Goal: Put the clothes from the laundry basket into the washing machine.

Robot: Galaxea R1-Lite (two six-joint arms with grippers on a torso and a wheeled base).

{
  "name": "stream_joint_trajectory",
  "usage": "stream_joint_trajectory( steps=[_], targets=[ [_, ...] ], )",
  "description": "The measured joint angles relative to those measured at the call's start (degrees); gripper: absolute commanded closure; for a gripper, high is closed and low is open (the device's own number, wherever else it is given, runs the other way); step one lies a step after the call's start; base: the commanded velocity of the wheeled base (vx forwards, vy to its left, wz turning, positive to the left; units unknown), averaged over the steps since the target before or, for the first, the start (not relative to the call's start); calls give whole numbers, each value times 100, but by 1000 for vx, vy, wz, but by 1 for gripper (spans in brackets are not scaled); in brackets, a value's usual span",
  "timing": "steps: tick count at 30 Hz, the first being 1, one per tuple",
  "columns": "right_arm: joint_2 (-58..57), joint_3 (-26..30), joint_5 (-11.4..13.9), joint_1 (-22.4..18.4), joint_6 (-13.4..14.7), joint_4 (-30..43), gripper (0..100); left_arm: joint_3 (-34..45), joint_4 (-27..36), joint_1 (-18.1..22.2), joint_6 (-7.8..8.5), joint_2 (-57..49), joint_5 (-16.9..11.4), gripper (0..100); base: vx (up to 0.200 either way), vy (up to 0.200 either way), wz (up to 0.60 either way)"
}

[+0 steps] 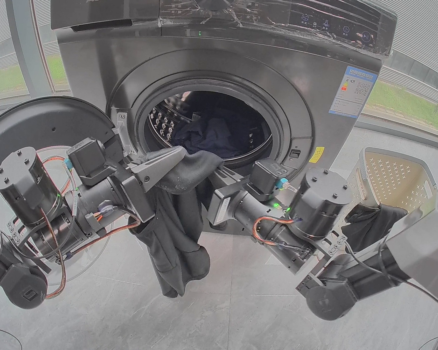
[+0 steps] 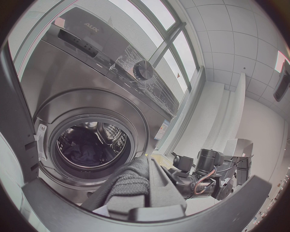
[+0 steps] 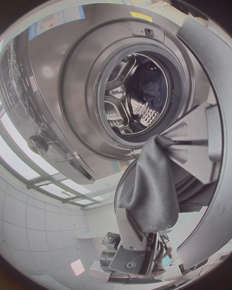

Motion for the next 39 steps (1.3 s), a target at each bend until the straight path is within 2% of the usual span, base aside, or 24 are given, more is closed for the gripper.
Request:
stream_joint_trajectory(
  steps=[5,14,15,39],
  targets=[
    [-401,505,18,-62,-26,60,100,-69,0,52,-7,11,11,100,0,0,0],
    [-677,695,20,-10,-28,-2,100,-63,0,55,-2,26,-15,100,0,0,0],
    [-699,697,20,-10,-26,-7,100,-56,0,55,-2,28,-22,0,0,0,0],
    [-1636,855,-9,-46,-15,0,100,416,-4,74,26,616,-11,0,0,0,0]
  ],
)
